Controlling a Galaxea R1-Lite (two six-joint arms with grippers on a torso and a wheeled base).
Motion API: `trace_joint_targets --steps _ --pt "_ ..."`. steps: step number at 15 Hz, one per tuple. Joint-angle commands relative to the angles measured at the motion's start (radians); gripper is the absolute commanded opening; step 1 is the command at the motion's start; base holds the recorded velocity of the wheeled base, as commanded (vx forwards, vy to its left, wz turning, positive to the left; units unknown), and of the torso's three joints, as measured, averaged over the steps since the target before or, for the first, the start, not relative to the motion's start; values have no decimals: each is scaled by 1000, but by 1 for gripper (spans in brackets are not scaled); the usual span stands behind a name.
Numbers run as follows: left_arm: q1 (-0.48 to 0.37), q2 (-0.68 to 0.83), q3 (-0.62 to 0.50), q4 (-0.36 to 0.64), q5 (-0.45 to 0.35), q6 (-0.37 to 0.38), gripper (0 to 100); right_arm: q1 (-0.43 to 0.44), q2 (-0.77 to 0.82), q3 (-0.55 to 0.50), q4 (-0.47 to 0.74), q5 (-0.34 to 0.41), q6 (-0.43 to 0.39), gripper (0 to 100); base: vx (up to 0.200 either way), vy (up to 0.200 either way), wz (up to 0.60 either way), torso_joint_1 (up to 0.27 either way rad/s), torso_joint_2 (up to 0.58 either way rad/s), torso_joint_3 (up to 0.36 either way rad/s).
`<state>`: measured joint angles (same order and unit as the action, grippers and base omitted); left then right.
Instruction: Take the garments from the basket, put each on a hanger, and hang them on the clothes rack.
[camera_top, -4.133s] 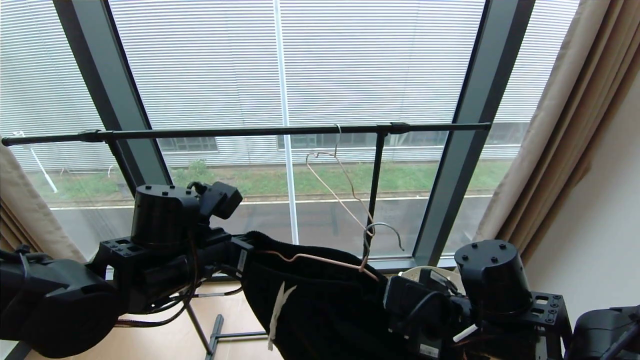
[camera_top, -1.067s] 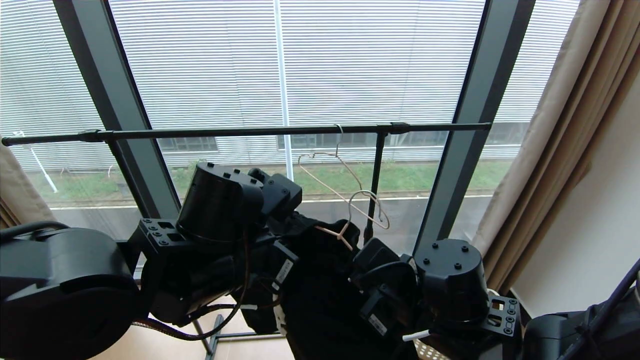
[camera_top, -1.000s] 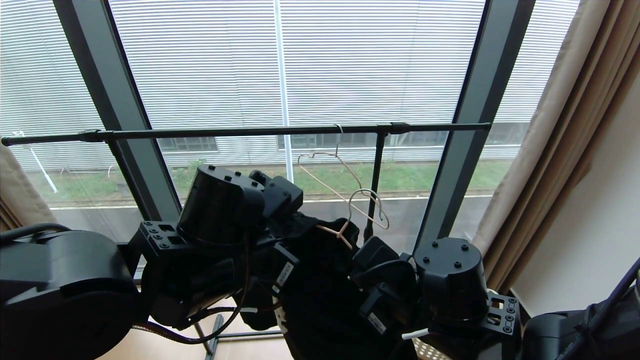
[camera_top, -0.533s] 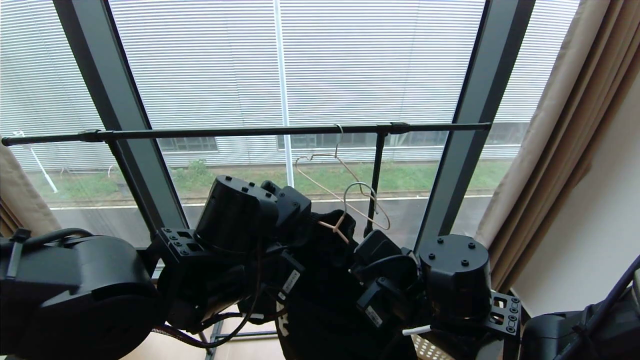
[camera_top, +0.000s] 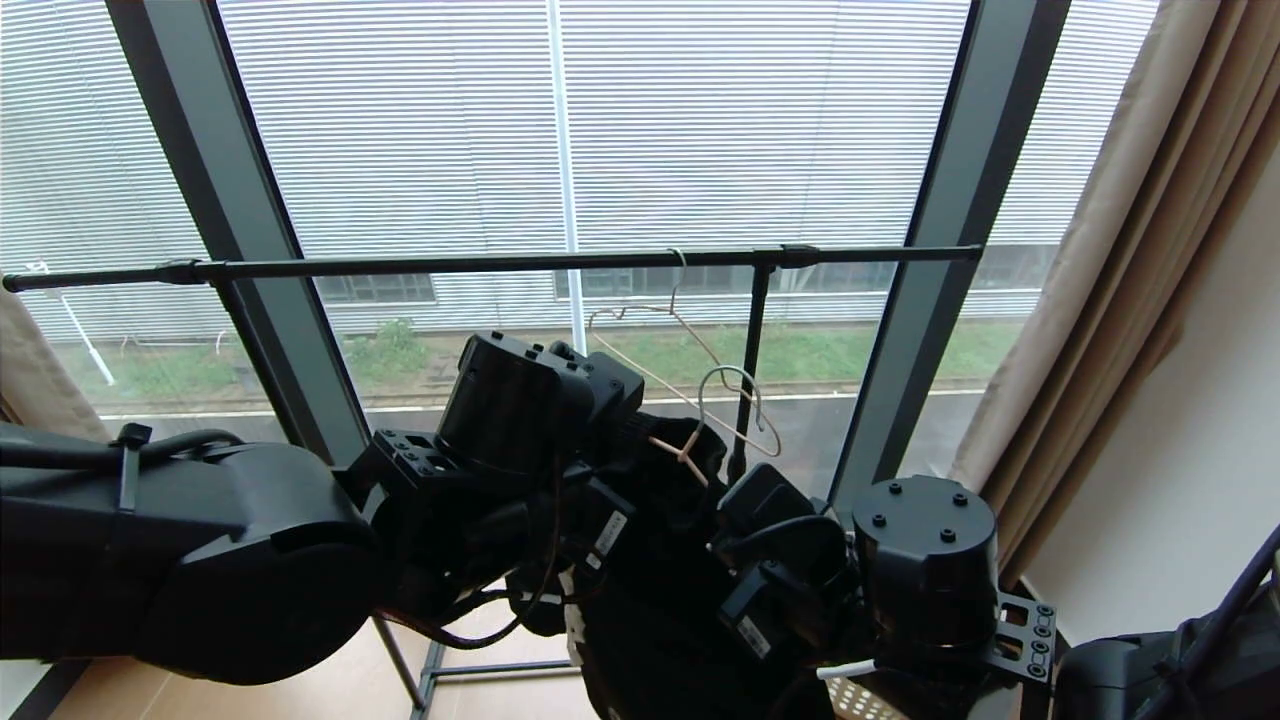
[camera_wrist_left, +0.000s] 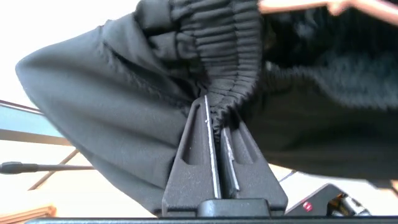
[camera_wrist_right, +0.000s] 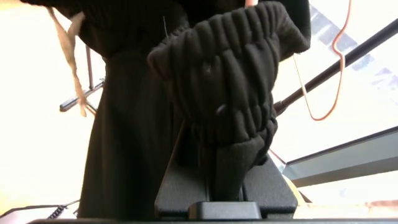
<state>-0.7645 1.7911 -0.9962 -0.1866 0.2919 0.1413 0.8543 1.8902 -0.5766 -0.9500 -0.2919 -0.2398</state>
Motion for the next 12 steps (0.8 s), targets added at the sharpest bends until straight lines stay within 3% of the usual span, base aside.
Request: trace_joint_targets --steps 1,4,5,12 --pt "-3 28 -15 -1 1 0 0 14 -6 3 -1 0 -1 0 0 0 0 0 0 0" --pt "-4 41 -21 -1 1 3 0 31 -5 21 -52 -1 -1 0 0 0 0 0 0 0" --pt "-4 42 -25 -1 1 1 100 34 -3 24 -56 -1 -3 0 0 0 0 0 0 0" --pt "-15 34 -24 -1 3 -2 100 34 0 26 -56 0 -1 0 0 0 0 0 0 0"
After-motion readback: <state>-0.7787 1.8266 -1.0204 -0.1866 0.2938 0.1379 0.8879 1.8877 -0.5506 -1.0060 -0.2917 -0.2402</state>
